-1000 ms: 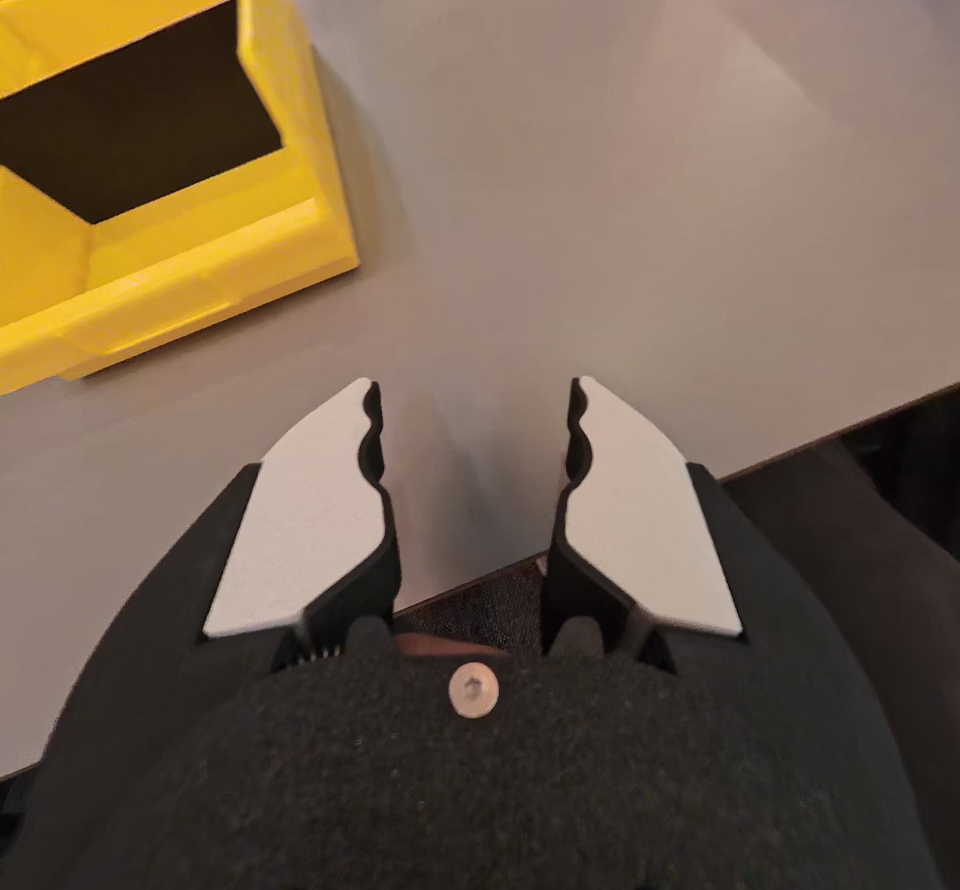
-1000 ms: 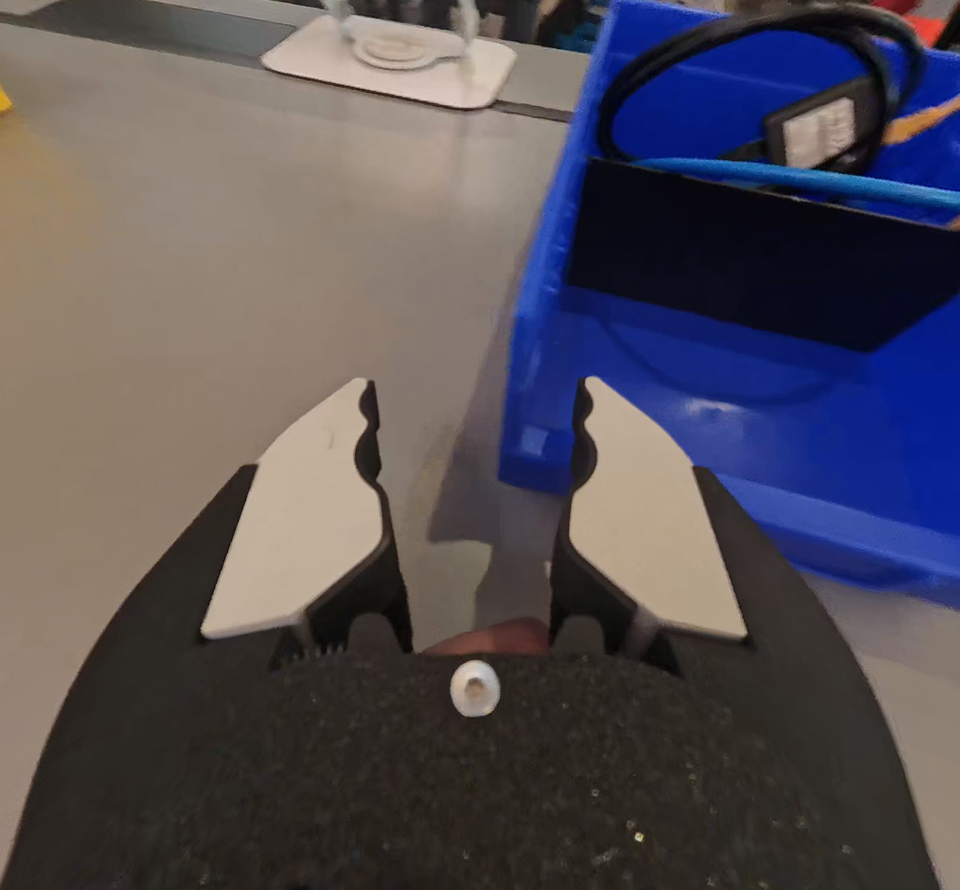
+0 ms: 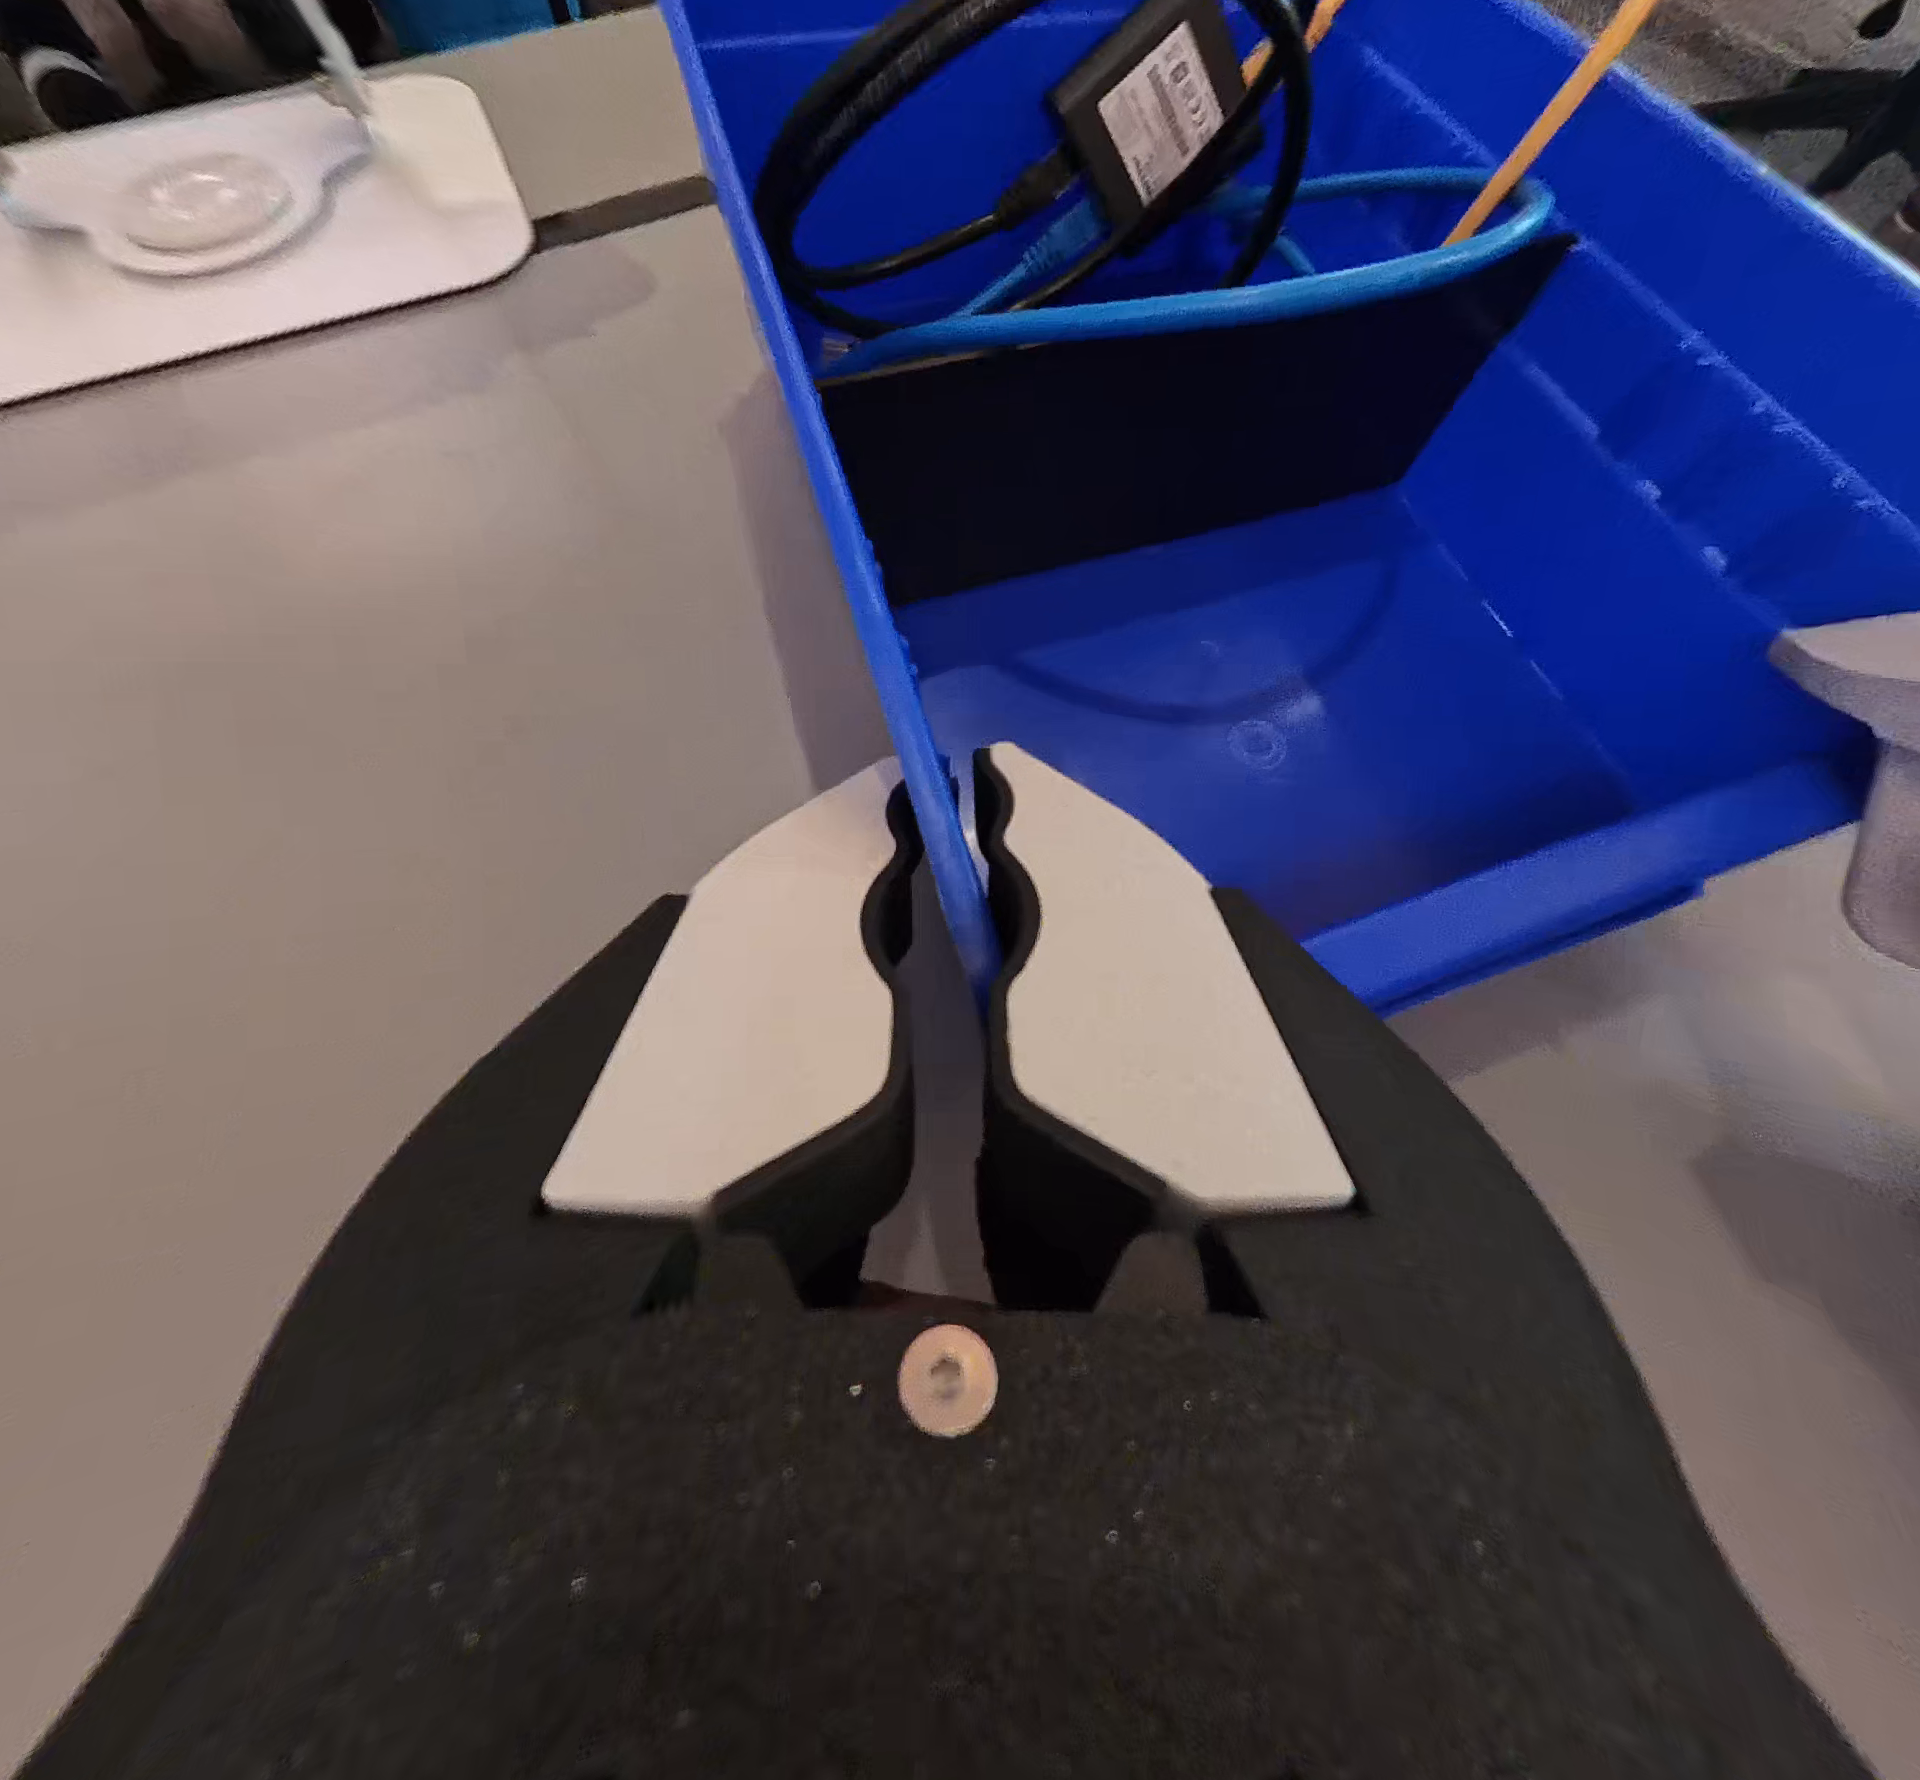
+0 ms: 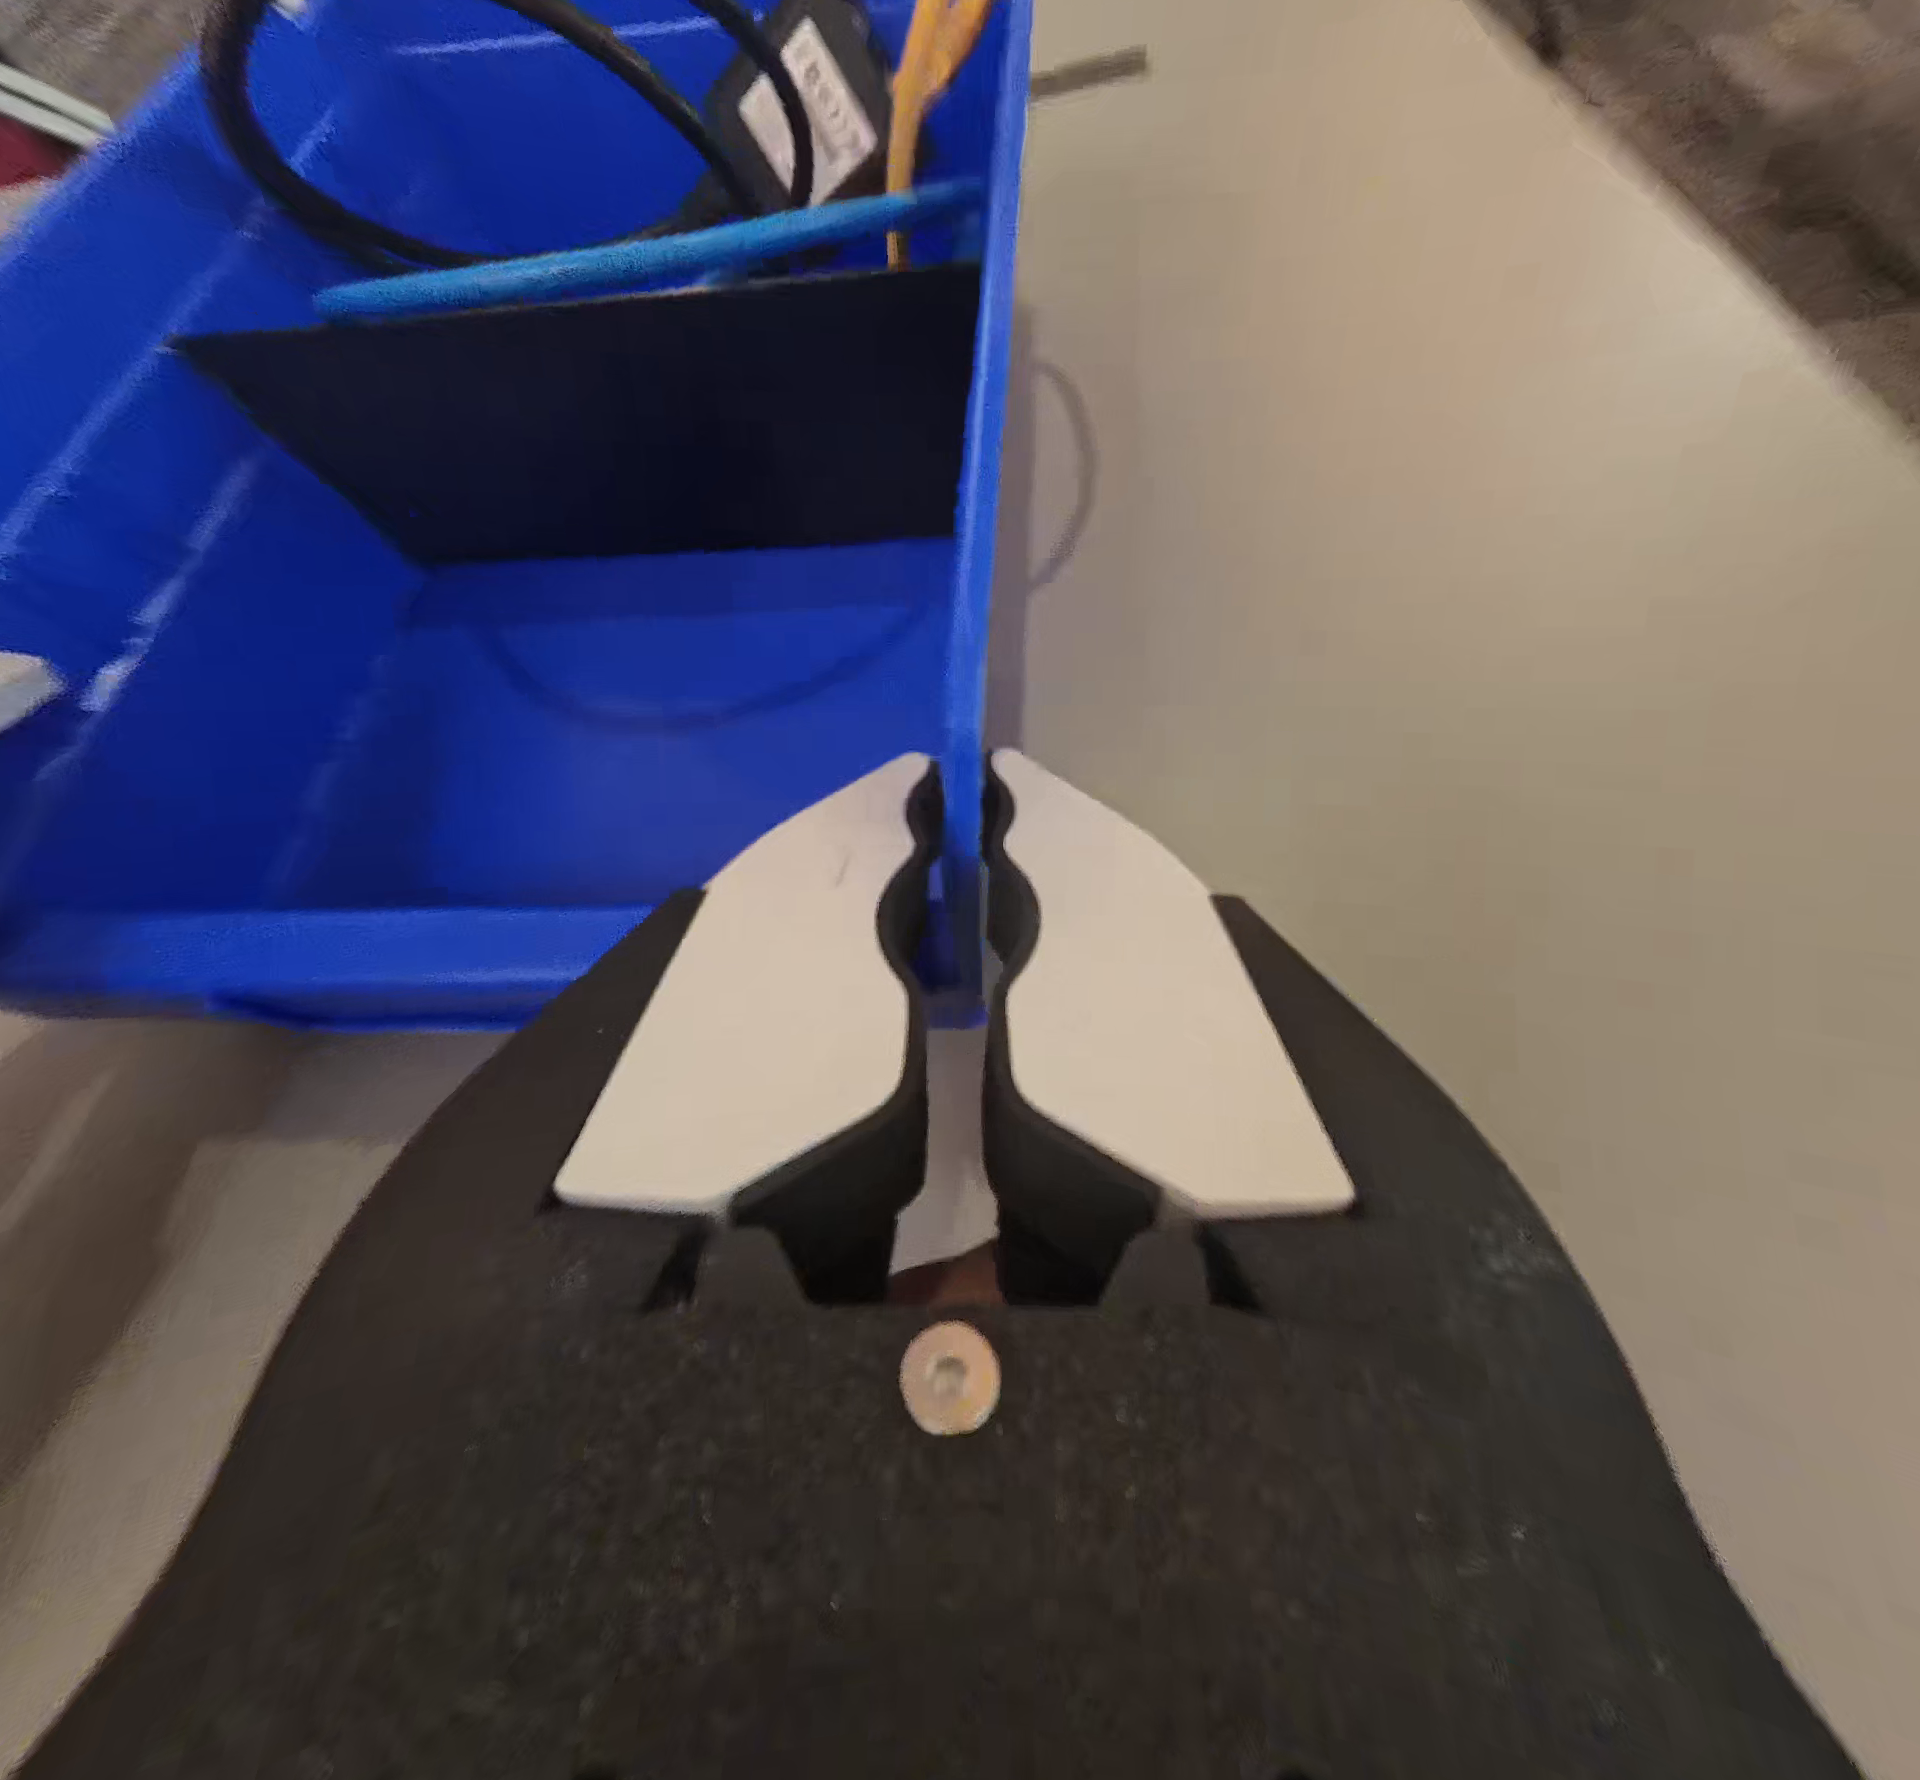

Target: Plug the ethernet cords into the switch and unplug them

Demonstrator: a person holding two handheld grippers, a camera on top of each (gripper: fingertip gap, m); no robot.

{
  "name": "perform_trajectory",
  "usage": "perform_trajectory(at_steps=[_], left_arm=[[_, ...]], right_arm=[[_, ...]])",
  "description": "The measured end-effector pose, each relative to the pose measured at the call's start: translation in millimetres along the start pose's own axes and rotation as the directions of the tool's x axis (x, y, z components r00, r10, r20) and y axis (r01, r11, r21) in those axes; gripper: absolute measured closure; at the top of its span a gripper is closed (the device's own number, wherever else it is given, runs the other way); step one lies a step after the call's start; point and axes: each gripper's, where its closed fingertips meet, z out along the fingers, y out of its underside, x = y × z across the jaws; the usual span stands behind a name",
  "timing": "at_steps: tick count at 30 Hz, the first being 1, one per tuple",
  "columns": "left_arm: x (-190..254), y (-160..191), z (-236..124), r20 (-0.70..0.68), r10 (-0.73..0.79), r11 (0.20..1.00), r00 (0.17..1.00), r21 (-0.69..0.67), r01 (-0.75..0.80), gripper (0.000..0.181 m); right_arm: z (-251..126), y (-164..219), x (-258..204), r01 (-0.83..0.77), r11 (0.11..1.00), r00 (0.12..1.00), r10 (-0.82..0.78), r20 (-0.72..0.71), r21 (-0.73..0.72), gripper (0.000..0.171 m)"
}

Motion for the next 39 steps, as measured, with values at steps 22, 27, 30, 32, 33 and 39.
perform_trajectory(at_steps=[22,27,30,32,33,39], left_arm=[[-211.6,87.5,-171.4,0.06,-0.103,0.995,0.993,0.009,0.103,0.131],[-315.7,96.3,-281.6,0.246,-0.3,0.943,0.922,0.223,0.247,0.14],[-429.0,132.0,-327.1,0.502,-0.337,0.939,0.796,0.241,0.246,0.133],[-470.3,155.1,-322.0,0.5,-0.357,0.934,0.789,0.172,0.314,0.126],[-481.5,162.0,-312.7,0.472,-0.362,0.931,0.804,0.143,0.335,0.126],[-493.8,166.4,-268.9,0.318,-0.394,0.919,0.862,0.161,0.361,0.17]], right_arm=[[-6.2,40.7,-254.3,0.457,0.888,0.831,-0.445,0.333,0.045,0.15],[-87.0,56.6,-256.5,0.341,0.94,0.747,-0.279,0.603,0.013,0.145],[-116.9,70.6,-290.0,0.243,0.97,0.645,-0.148,0.75,-0.017,0.144],[-126.2,84.6,-314.5,0.24,0.969,0.594,-0.101,0.798,-0.056,0.144],[-131.4,91.7,-328.0,0.237,0.969,0.564,-0.079,0.822,-0.069,0.144],[-153.5,152.4,-398.9,0.392,0.913,0.442,-0.076,0.894,-0.115,0.144]])
